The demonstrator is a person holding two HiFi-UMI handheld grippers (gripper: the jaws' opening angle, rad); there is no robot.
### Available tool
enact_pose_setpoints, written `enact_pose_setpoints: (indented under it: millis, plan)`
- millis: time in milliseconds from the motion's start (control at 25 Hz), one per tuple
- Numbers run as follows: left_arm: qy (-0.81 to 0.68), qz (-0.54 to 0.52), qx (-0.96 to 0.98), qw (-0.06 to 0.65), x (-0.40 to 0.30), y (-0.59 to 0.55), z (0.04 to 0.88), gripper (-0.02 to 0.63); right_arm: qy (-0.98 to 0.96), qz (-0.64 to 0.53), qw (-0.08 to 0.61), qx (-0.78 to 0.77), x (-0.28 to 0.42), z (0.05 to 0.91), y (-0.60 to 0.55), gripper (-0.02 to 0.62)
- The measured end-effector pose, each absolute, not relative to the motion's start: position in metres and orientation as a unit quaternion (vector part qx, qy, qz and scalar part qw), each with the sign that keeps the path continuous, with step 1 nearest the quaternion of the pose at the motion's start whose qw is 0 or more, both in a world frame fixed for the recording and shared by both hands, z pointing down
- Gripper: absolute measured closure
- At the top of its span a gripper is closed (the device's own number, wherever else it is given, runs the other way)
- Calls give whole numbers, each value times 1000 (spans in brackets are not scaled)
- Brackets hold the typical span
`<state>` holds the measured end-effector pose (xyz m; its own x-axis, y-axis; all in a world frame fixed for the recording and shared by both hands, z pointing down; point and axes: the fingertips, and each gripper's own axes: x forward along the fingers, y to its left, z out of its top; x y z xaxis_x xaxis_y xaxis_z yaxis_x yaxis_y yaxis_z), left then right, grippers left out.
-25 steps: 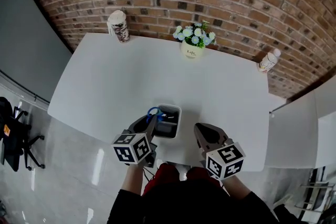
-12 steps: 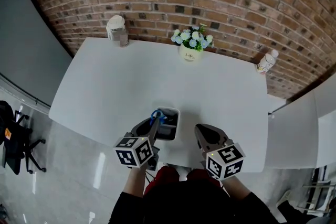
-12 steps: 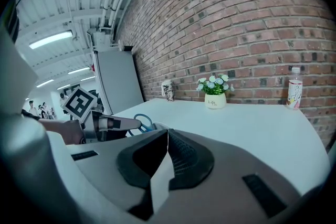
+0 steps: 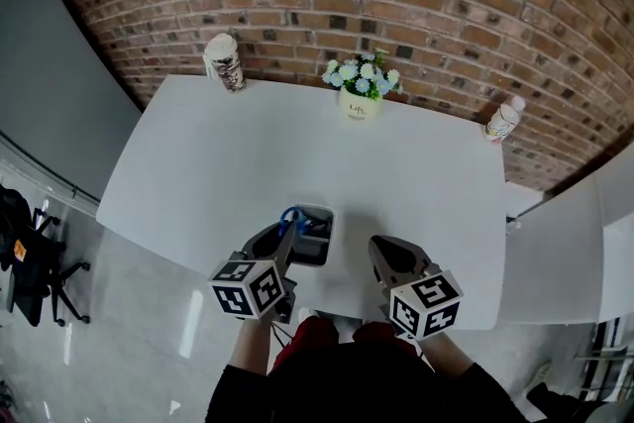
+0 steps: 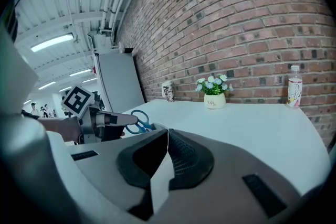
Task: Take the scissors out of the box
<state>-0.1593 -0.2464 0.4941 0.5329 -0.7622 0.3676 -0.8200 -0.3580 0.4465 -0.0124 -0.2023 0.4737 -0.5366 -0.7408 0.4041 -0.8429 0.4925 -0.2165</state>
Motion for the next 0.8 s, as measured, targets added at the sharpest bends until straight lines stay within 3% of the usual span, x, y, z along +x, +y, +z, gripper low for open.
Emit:
enact_pose_setpoints:
  millis: [800]
  plan:
    - [-542,11,801,254,-181,-229,445,560,-893,167,106,405,-25,450,-213,587]
